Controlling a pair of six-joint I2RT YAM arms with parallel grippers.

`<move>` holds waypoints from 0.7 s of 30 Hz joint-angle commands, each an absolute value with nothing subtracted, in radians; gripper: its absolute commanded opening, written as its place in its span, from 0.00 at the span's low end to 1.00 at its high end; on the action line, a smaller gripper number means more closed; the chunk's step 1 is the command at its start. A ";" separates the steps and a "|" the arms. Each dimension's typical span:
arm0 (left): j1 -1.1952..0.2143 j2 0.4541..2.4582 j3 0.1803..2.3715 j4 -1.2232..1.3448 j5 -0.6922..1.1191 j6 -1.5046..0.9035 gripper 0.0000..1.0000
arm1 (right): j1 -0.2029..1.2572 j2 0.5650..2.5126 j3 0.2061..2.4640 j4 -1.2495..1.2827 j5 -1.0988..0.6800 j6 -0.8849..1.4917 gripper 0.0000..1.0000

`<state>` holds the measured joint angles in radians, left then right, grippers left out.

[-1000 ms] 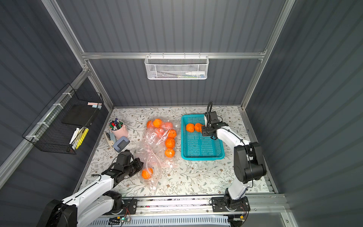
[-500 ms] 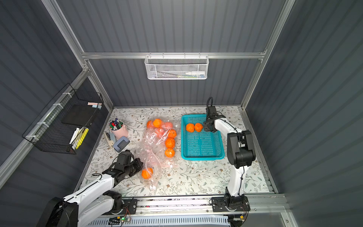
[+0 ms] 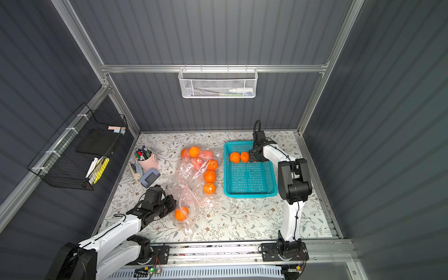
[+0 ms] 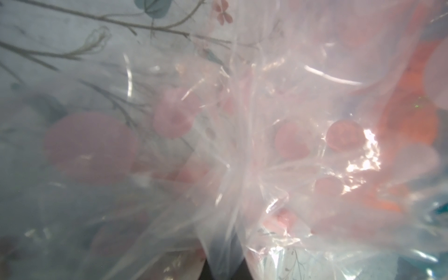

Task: Open the zip-top bag and take out the orange
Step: Place the orange in the basket, then pick up the orange from the zipper food storage bag.

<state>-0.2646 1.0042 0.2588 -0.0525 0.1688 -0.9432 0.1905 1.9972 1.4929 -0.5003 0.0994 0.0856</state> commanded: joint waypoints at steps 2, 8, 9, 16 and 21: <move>-0.262 1.008 0.253 -0.063 0.160 -0.933 0.00 | 0.188 1.885 1.508 -0.540 0.110 0.077 0.68; -0.262 1.007 0.248 -0.058 0.157 -0.934 0.00 | 0.241 1.611 1.318 -0.466 -0.176 0.060 0.52; -0.261 1.009 0.248 -0.057 0.156 -0.934 0.00 | 0.263 1.551 1.242 -0.395 -0.271 0.073 0.45; -0.262 1.005 0.249 -0.066 0.160 -0.930 0.00 | 0.642 1.334 0.895 -0.122 -0.607 0.026 0.18; -0.261 0.994 0.243 -0.065 0.157 -0.933 0.00 | 0.886 1.439 0.914 -0.114 -0.571 -0.075 0.15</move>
<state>-0.2646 1.0039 0.2588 -0.0521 0.1684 -0.9432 0.8238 1.3964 0.8906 -0.1658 -0.5323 0.0040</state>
